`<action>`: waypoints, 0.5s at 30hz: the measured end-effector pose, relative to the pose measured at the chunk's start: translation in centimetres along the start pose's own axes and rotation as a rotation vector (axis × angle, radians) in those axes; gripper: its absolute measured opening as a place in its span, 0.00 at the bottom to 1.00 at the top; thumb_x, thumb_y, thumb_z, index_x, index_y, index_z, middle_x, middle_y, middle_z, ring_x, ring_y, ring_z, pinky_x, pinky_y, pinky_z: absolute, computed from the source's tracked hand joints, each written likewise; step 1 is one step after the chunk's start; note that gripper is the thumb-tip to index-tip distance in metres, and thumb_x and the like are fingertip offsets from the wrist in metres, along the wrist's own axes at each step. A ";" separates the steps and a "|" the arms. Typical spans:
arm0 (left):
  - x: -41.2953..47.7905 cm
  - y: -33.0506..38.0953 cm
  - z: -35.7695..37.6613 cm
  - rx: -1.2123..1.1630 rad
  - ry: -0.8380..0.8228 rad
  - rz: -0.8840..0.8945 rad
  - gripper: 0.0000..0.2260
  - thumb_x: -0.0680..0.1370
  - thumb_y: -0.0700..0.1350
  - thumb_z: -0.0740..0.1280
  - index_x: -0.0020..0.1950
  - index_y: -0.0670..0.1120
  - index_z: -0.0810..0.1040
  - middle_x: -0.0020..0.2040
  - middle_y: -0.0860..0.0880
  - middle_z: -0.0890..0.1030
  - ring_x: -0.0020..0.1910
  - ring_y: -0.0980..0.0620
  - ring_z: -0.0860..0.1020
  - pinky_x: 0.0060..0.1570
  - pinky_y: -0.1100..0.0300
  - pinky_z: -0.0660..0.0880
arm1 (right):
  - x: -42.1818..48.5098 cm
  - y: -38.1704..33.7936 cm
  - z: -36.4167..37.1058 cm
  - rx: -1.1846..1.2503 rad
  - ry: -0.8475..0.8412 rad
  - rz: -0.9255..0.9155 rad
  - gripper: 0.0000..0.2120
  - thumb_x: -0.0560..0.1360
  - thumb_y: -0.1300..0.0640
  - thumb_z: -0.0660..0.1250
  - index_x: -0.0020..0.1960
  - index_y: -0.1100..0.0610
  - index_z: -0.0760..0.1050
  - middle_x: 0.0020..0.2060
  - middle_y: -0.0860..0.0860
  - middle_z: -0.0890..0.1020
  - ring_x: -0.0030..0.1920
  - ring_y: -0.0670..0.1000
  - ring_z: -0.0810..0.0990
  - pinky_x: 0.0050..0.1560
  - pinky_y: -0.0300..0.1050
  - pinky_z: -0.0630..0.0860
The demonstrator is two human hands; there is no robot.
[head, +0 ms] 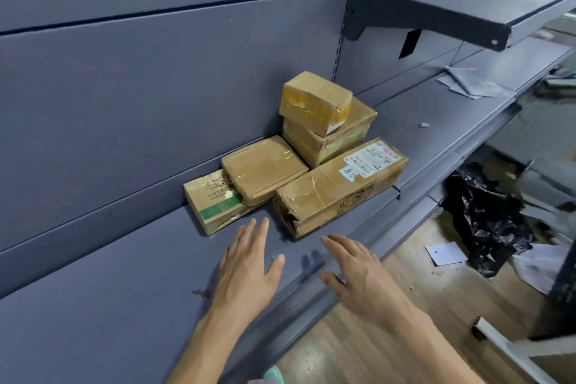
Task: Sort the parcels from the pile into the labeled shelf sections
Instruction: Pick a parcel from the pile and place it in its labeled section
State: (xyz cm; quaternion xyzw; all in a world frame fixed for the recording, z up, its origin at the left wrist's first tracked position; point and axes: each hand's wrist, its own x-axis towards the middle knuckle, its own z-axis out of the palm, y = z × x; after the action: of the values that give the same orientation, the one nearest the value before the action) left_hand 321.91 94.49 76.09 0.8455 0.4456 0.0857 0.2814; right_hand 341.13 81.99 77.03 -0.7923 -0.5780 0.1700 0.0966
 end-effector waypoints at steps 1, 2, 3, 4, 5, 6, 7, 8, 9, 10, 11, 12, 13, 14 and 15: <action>0.9 0.2 -0.3 -0.010 0.008 0.006 0.34 0.85 0.59 0.57 0.84 0.56 0.42 0.85 0.55 0.43 0.83 0.55 0.42 0.80 0.55 0.47 | 0.8 0.0 -0.6 0.000 0.010 -0.003 0.31 0.83 0.41 0.57 0.82 0.48 0.52 0.80 0.44 0.58 0.79 0.47 0.56 0.78 0.45 0.55; 1.7 0.3 -0.6 -0.016 0.012 0.013 0.33 0.85 0.59 0.57 0.84 0.56 0.42 0.85 0.55 0.43 0.83 0.56 0.42 0.80 0.55 0.47 | 1.5 0.1 -1.1 0.002 0.020 -0.002 0.31 0.83 0.41 0.57 0.82 0.48 0.52 0.80 0.44 0.58 0.79 0.47 0.56 0.78 0.45 0.55; 2.3 0.4 -0.8 -0.017 0.014 0.019 0.33 0.85 0.59 0.57 0.84 0.56 0.42 0.85 0.55 0.42 0.83 0.56 0.42 0.79 0.55 0.46 | 2.1 0.1 -1.4 0.006 0.030 0.002 0.31 0.83 0.41 0.57 0.82 0.48 0.52 0.80 0.44 0.59 0.79 0.47 0.56 0.78 0.45 0.55; 2.8 0.3 -1.1 -0.015 0.012 0.021 0.33 0.85 0.59 0.57 0.84 0.56 0.42 0.85 0.55 0.42 0.83 0.56 0.41 0.79 0.56 0.46 | 2.7 0.1 -1.7 0.008 0.037 0.004 0.31 0.83 0.42 0.57 0.82 0.48 0.53 0.80 0.44 0.59 0.79 0.47 0.57 0.78 0.45 0.56; 3.1 0.2 -1.3 -0.018 0.013 0.017 0.33 0.85 0.59 0.57 0.84 0.57 0.42 0.85 0.55 0.42 0.83 0.56 0.41 0.79 0.57 0.46 | 3.1 0.1 -1.9 0.011 0.040 0.001 0.30 0.83 0.42 0.57 0.82 0.48 0.53 0.80 0.44 0.59 0.79 0.47 0.57 0.78 0.45 0.56; 3.3 0.0 -1.5 -0.024 0.014 0.011 0.33 0.85 0.59 0.57 0.84 0.57 0.42 0.84 0.56 0.42 0.83 0.56 0.41 0.79 0.57 0.46 | 3.6 -0.1 -2.1 0.017 0.040 -0.011 0.30 0.83 0.42 0.57 0.82 0.48 0.54 0.79 0.44 0.60 0.78 0.47 0.58 0.78 0.45 0.57; 3.4 -0.3 -1.6 -0.031 0.019 0.006 0.33 0.85 0.59 0.58 0.84 0.57 0.42 0.84 0.56 0.42 0.83 0.57 0.41 0.79 0.57 0.46 | 4.1 -0.4 -2.3 0.029 0.039 -0.030 0.29 0.83 0.42 0.57 0.81 0.47 0.55 0.79 0.43 0.60 0.78 0.46 0.59 0.77 0.44 0.58; 3.6 -0.5 -1.8 -0.037 0.026 0.000 0.34 0.85 0.59 0.58 0.84 0.57 0.42 0.84 0.57 0.43 0.83 0.57 0.42 0.79 0.58 0.46 | 4.6 -0.7 -2.4 0.041 0.039 -0.053 0.28 0.83 0.43 0.57 0.80 0.47 0.56 0.78 0.43 0.61 0.77 0.46 0.60 0.76 0.42 0.58; 3.7 -0.7 -1.9 -0.042 0.038 -0.006 0.34 0.85 0.59 0.58 0.84 0.57 0.42 0.84 0.57 0.44 0.83 0.57 0.42 0.79 0.58 0.46 | 5.2 -1.0 -2.6 0.047 0.039 -0.075 0.27 0.83 0.43 0.58 0.80 0.46 0.57 0.78 0.43 0.62 0.76 0.46 0.61 0.75 0.41 0.58; 3.9 -0.9 -2.0 -0.044 0.047 -0.013 0.34 0.85 0.59 0.58 0.84 0.56 0.43 0.84 0.57 0.44 0.83 0.57 0.42 0.79 0.58 0.47 | 5.8 -1.2 -2.8 0.048 0.043 -0.091 0.26 0.84 0.44 0.58 0.80 0.47 0.58 0.77 0.42 0.63 0.75 0.46 0.62 0.74 0.40 0.59; 4.1 -1.0 -2.0 -0.041 0.054 -0.020 0.34 0.85 0.58 0.58 0.84 0.56 0.43 0.84 0.57 0.45 0.83 0.57 0.43 0.79 0.59 0.46 | 6.3 -1.3 -3.0 0.046 0.052 -0.100 0.26 0.84 0.45 0.58 0.80 0.48 0.58 0.77 0.43 0.63 0.75 0.46 0.63 0.73 0.39 0.60; 4.3 -1.1 -2.1 -0.035 0.056 -0.028 0.34 0.85 0.58 0.58 0.85 0.55 0.43 0.85 0.56 0.45 0.83 0.56 0.43 0.79 0.59 0.46 | 6.7 -1.2 -3.3 0.046 0.067 -0.102 0.26 0.84 0.45 0.58 0.80 0.48 0.59 0.77 0.42 0.64 0.74 0.46 0.64 0.72 0.38 0.60; 4.4 -1.0 -2.1 -0.030 0.057 -0.036 0.33 0.85 0.58 0.58 0.85 0.55 0.43 0.85 0.56 0.45 0.83 0.56 0.42 0.79 0.60 0.45 | 6.9 -1.1 -3.5 0.050 0.083 -0.104 0.25 0.84 0.46 0.58 0.80 0.48 0.60 0.76 0.42 0.64 0.74 0.46 0.64 0.71 0.37 0.61; 4.6 -0.9 -2.2 -0.030 0.059 -0.043 0.33 0.85 0.58 0.58 0.85 0.55 0.43 0.85 0.56 0.44 0.83 0.56 0.42 0.78 0.60 0.44 | 7.1 -1.0 -3.7 0.057 0.098 -0.107 0.25 0.84 0.46 0.58 0.79 0.48 0.61 0.76 0.41 0.65 0.74 0.45 0.64 0.70 0.35 0.61; 4.7 -0.7 -2.3 -0.036 0.064 -0.048 0.33 0.85 0.58 0.58 0.85 0.55 0.43 0.85 0.56 0.44 0.83 0.56 0.42 0.78 0.61 0.43 | 7.3 -0.8 -4.0 0.060 0.112 -0.113 0.25 0.84 0.46 0.58 0.79 0.47 0.61 0.76 0.41 0.65 0.74 0.44 0.64 0.69 0.34 0.61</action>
State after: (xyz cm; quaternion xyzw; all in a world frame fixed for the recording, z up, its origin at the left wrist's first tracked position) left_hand 323.28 99.53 77.11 0.8262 0.4730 0.1137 0.2841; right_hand 343.94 89.30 79.84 -0.7633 -0.6102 0.1371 0.1618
